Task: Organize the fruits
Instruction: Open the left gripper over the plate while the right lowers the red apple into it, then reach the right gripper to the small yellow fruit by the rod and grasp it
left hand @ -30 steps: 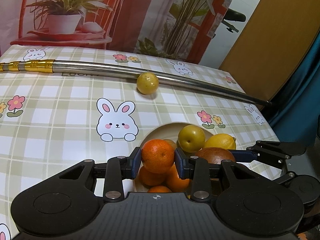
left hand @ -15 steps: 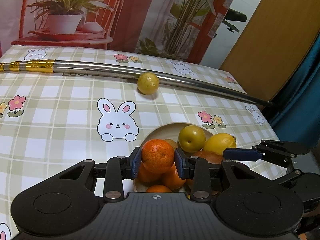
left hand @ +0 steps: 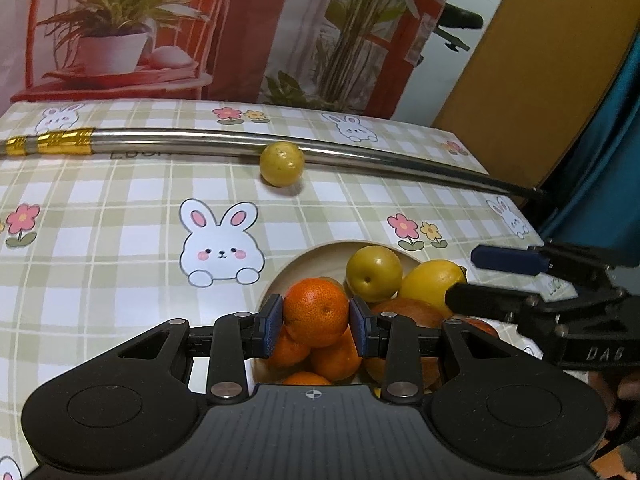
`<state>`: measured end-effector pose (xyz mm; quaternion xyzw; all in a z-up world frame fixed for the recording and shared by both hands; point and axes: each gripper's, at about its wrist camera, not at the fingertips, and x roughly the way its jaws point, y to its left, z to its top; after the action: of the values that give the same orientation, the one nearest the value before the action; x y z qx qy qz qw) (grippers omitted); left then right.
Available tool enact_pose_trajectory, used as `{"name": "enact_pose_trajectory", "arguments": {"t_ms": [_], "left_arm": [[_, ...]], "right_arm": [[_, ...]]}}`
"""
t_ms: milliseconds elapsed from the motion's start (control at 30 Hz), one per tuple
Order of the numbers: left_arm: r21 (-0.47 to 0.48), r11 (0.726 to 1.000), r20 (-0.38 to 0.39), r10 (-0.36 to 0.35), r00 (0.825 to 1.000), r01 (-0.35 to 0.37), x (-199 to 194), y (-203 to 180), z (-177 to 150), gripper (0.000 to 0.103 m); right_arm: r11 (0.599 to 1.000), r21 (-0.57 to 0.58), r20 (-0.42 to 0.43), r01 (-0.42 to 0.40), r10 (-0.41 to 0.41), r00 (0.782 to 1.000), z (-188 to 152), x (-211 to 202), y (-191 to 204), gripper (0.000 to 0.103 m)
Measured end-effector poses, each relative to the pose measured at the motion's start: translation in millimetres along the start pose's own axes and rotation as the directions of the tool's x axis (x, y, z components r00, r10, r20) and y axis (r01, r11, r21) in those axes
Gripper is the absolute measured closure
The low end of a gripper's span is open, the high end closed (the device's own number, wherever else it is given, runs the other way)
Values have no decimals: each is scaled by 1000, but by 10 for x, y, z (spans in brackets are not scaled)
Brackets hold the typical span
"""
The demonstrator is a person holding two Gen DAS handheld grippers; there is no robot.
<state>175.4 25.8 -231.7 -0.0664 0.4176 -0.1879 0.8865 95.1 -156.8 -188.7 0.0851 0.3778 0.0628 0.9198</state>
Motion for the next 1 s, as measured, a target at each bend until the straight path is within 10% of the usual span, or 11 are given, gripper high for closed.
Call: {"name": "enact_pose_trajectory", "arguments": {"t_ms": [1000], "left_arm": [[66, 998, -25, 28, 999, -26, 213, -251, 74, 64]], "right_arm": [[996, 88, 18, 30, -32, 999, -106, -1, -240, 45]]}}
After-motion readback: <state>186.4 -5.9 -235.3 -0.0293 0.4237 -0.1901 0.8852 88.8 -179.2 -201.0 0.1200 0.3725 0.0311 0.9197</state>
